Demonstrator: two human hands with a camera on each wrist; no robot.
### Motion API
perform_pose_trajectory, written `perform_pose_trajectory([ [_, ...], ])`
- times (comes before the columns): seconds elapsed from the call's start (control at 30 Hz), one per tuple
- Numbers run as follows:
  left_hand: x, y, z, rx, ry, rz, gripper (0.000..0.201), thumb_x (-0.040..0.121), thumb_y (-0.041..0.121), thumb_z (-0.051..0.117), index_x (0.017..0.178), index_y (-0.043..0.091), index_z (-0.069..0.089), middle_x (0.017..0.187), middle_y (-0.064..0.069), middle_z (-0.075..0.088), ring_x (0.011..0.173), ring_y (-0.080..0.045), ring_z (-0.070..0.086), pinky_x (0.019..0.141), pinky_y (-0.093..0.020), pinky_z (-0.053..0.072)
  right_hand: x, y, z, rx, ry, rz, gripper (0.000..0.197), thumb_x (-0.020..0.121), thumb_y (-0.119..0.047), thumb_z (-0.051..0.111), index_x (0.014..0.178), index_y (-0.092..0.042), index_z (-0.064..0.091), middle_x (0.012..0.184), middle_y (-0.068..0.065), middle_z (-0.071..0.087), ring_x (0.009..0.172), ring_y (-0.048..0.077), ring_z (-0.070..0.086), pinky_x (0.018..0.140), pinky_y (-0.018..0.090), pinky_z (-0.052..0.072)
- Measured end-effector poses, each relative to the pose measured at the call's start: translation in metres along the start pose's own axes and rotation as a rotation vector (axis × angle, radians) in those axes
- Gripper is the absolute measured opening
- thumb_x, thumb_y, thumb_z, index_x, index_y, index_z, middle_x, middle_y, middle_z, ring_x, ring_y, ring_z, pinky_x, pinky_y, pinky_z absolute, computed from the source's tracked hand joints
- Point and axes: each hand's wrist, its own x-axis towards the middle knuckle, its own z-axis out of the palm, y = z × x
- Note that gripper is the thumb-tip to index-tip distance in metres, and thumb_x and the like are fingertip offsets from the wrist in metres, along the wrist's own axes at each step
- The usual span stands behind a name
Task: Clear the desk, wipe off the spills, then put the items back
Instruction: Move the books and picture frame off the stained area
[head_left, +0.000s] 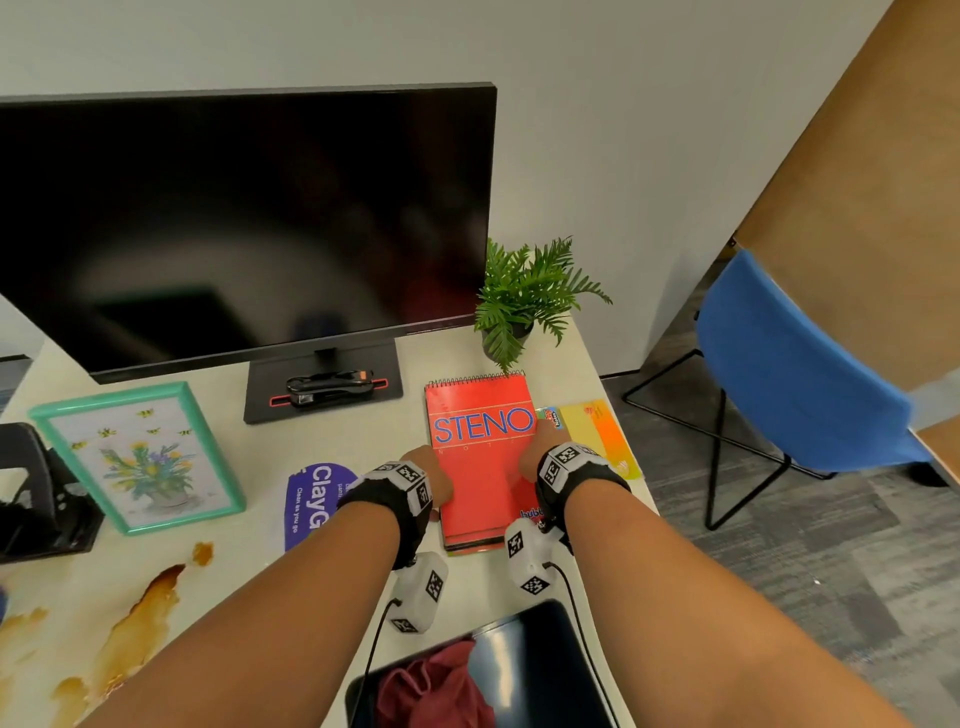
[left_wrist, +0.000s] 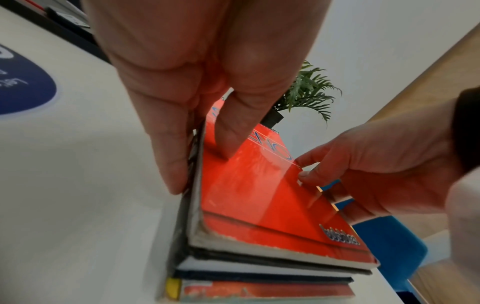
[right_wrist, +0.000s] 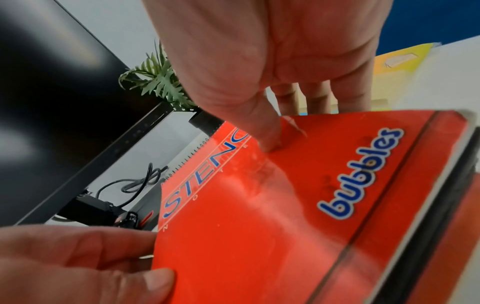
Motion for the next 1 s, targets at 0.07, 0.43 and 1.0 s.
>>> perform_pose_trajectory([
  [0.07,-0.003,0.001,-0.001,0.007,-0.035,0.012,0.026,0.085,-0.001,0.059,0.110,0.005,0.057,0.116,-0.017,0.065,0.100,-0.033,0.068,0.085,-0.044,0.058,-0.001,0.001,0.001,-0.026,0.007,-0.005,0.062,0.085,-0.013,0.063,0.141,-0.005,0.038,0.142,0.019,0.041,0.130,0.035,0.042,0.104,0.040,0.038],
  [0.43,-0.007,-0.010,-0.007,-0.085,-0.031,0.021,0.065,0.082,0.008,0.069,0.138,0.008,0.038,0.117,-0.008,0.055,0.099,-0.028,0.058,0.094,-0.045,0.054,-0.008,-0.006,0.003,-0.098,0.059,0.002,0.064,0.086,-0.017,0.059,0.144,-0.013,0.031,0.143,0.017,0.037,0.130,0.037,0.040,0.106,0.043,0.037],
  [1.0,-0.066,-0.068,-0.060,-0.024,0.305,-0.051,0.072,0.091,0.028,0.061,0.150,0.012,0.023,0.151,-0.005,0.038,0.138,-0.025,0.037,0.114,-0.035,0.032,-0.063,-0.080,0.031,-0.138,-0.011,-0.409,0.046,0.091,-0.019,0.053,0.137,-0.014,0.050,0.141,0.011,0.048,0.126,0.031,0.050,0.106,0.035,0.042],
])
